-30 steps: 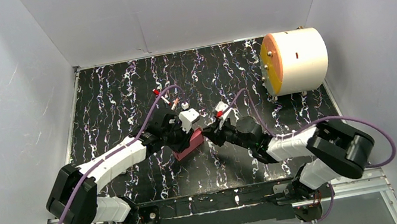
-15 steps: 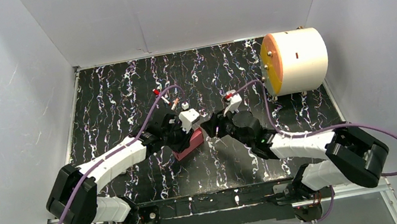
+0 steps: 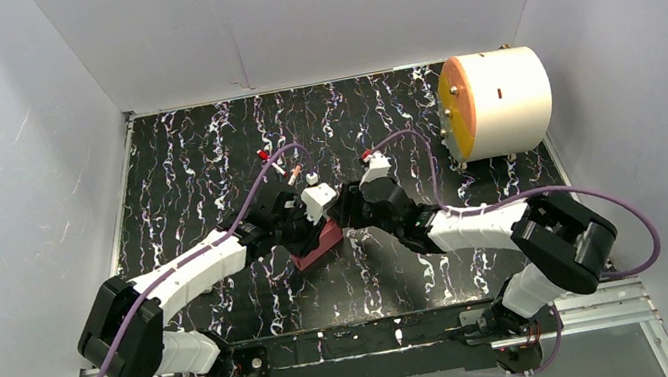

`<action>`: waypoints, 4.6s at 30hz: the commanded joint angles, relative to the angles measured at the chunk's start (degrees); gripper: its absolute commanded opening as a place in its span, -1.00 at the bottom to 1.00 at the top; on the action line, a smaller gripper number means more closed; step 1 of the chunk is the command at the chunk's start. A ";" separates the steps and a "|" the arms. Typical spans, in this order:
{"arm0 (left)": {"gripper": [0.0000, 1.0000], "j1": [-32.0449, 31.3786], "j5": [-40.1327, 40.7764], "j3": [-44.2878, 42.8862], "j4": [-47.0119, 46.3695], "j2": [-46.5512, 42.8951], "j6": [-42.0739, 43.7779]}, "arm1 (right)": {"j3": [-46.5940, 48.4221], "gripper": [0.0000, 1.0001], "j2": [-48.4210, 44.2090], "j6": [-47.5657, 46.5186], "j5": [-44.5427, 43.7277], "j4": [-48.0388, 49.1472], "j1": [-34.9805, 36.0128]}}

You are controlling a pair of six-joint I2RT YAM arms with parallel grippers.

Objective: Fold the paper box

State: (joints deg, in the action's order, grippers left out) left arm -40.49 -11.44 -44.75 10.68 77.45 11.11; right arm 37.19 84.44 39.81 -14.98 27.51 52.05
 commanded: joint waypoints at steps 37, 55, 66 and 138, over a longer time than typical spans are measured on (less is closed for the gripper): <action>-0.01 -0.16 0.88 1.97 -4.02 -5.10 -4.78 | -20.64 -0.45 11.01 4.56 4.89 32.25 1.16; 0.31 0.36 31.11 7.60 8.06 -30.24 -54.14 | -17.62 -0.57 12.19 0.92 1.81 29.36 3.38; 0.27 0.68 28.31 24.16 2.85 -47.85 -72.95 | -17.08 -0.57 11.53 0.32 2.07 28.67 3.49; 0.06 0.68 31.36 16.79 -6.27 -32.84 -52.06 | 1.89 0.32 -12.13 -16.43 20.29 -11.68 -11.85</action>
State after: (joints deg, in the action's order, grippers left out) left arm -39.75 18.41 -20.23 -1.61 42.59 -52.69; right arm 35.48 77.67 30.63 6.04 25.04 42.17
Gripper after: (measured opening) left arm 0.479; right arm 0.613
